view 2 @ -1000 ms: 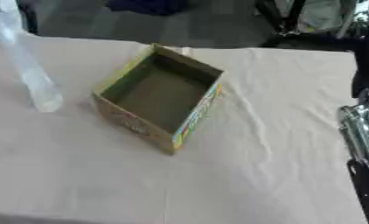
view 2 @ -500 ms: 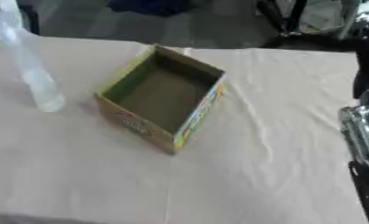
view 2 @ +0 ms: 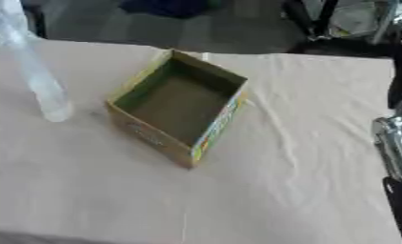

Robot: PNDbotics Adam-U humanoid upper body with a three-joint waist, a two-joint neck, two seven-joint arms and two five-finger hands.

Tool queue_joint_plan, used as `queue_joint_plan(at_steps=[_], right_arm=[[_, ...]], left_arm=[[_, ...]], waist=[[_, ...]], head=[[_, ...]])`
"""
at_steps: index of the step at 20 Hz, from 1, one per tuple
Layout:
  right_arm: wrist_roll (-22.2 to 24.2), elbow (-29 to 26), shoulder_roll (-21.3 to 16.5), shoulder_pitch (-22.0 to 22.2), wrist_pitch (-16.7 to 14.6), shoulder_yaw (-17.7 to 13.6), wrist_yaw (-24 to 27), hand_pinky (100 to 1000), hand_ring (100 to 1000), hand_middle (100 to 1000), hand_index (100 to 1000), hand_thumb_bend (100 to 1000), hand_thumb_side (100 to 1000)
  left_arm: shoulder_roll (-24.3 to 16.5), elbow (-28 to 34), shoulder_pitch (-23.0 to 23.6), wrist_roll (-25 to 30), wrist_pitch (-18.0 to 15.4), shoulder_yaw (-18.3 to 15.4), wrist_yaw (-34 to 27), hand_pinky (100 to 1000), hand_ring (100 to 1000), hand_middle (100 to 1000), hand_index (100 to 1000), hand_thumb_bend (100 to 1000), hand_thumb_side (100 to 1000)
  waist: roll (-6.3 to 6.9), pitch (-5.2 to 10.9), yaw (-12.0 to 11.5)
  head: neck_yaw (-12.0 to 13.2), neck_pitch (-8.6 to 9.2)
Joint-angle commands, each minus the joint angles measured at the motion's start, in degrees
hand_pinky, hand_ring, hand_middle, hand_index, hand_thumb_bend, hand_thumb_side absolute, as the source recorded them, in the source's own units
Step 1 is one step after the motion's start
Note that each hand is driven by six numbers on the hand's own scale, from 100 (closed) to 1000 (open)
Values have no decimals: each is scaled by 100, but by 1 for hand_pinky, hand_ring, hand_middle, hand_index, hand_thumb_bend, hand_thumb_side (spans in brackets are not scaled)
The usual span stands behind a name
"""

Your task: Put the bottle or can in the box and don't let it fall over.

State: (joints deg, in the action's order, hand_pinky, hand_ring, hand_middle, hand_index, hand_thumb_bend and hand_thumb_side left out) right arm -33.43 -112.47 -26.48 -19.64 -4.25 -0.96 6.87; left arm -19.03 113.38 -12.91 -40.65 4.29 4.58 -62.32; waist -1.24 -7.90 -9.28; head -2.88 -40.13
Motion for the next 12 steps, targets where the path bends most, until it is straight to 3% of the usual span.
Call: queue_joint_plan(at_steps=[1, 12], right_arm=[[19, -105, -88, -82, -6, 0, 33, 995, 961, 966, 872, 195, 540], [24, -105, -88, -77, -6, 17, 41, 995, 961, 966, 871, 194, 541]], left_arm=[[-23, 32, -162, -29, 60, 47, -64, 100, 100, 106, 1000, 892, 1000], [113, -205, -579, 73, 132, 182, -674, 100, 100, 100, 1000, 874, 1000]], waist=[[17, 104, 3], [18, 107, 7]], head=[[32, 25], [56, 25]])
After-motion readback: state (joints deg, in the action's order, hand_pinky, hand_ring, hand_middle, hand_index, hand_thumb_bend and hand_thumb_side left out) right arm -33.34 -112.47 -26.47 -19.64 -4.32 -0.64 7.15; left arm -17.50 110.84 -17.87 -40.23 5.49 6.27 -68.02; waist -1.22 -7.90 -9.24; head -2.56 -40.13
